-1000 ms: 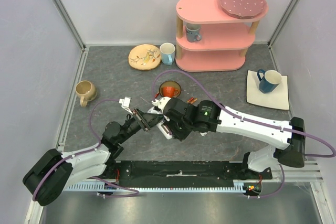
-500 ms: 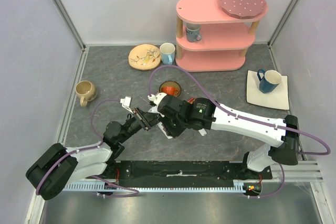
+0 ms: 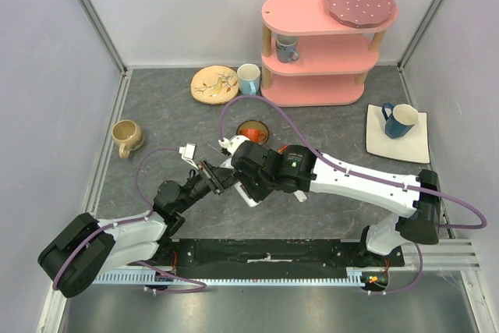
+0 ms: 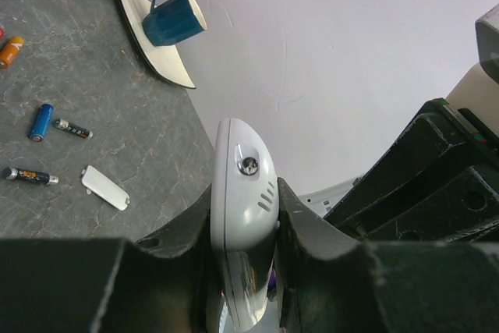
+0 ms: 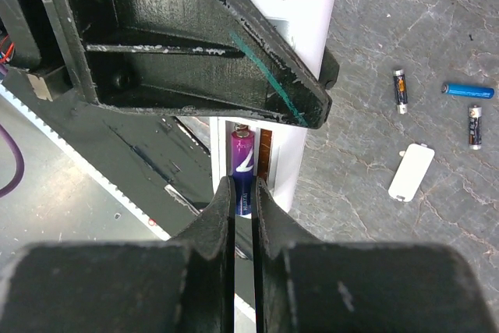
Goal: Load the batteries into the remote control
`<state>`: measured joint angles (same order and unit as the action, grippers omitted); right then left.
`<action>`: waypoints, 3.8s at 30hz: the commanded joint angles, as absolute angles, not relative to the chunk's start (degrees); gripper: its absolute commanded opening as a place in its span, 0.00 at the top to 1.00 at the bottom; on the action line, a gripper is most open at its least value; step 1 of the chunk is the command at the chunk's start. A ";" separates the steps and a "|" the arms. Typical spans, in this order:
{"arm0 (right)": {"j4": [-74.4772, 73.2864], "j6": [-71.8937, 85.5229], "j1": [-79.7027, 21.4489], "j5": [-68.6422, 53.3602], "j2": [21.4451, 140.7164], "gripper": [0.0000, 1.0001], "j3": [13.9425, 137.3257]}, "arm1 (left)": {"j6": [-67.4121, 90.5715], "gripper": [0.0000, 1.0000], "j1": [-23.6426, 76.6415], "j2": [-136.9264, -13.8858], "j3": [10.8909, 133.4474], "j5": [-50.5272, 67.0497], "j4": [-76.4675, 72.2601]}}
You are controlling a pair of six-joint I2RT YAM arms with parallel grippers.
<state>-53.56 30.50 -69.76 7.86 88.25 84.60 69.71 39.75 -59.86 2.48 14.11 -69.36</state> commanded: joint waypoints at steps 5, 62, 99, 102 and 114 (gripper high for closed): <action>-52.12 30.85 -69.70 9.32 88.94 1.00 86.66 | 70.75 0.98 40.17 -58.36 -2.64 15.38 -72.77; -46.49 35.68 -68.29 6.68 91.14 0.74 84.90 | 68.91 0.98 43.24 -53.96 -1.32 11.60 -64.95; -58.62 33.93 -68.20 12.46 80.78 0.56 91.50 | 66.97 0.98 43.24 -53.27 -0.18 10.20 -60.73; -52.06 33.66 -68.29 18.87 73.50 0.56 82.30 | 67.67 0.98 43.07 -52.82 -0.18 10.89 -62.04; -13.64 29.79 -67.15 4.05 48.70 0.20 46.42 | 74.09 0.98 42.10 -50.36 -1.23 20.30 -69.88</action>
